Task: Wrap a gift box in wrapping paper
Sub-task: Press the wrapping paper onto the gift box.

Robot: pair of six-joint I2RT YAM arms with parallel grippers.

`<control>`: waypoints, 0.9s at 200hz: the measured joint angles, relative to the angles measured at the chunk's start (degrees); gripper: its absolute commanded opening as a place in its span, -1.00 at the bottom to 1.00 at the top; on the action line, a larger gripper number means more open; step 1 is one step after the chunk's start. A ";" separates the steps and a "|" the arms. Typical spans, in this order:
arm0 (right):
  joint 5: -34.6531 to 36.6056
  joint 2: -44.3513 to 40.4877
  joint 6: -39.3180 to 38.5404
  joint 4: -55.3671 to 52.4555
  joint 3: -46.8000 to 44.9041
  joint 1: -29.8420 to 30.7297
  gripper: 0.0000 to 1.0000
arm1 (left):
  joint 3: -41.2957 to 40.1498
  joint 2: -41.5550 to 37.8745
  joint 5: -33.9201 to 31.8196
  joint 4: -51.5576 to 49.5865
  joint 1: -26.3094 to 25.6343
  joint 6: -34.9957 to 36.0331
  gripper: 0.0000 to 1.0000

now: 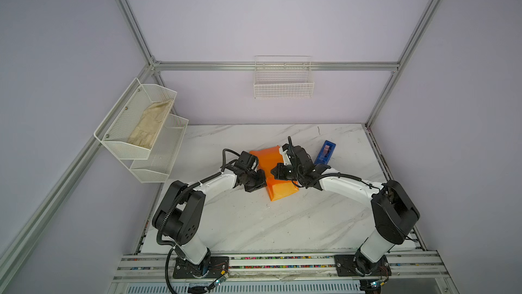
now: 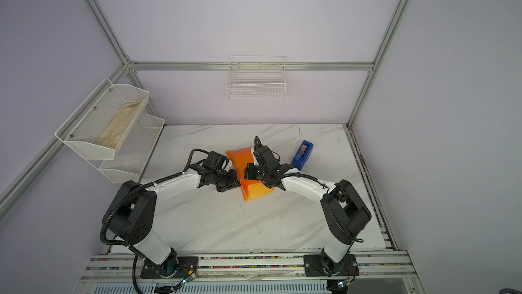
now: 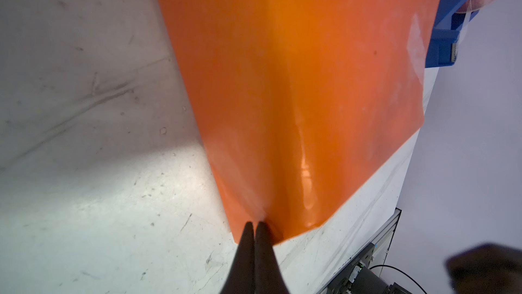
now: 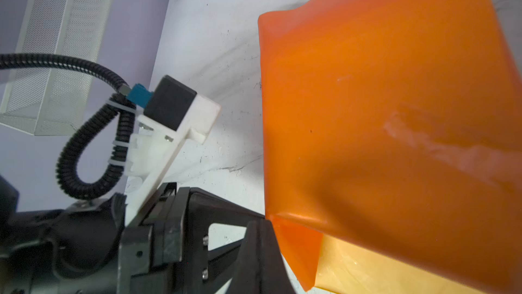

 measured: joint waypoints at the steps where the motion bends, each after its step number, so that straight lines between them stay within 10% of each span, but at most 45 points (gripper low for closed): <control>1: -0.02 0.04 -0.02 0.02 0.04 -0.02 -1.00 | 0.00 0.00 0.00 0.02 0.00 0.00 -0.90; 180: -2.86 6.38 -3.54 1.95 0.09 -1.60 -1.00 | -2.89 0.04 2.82 8.72 -0.39 -6.91 -0.90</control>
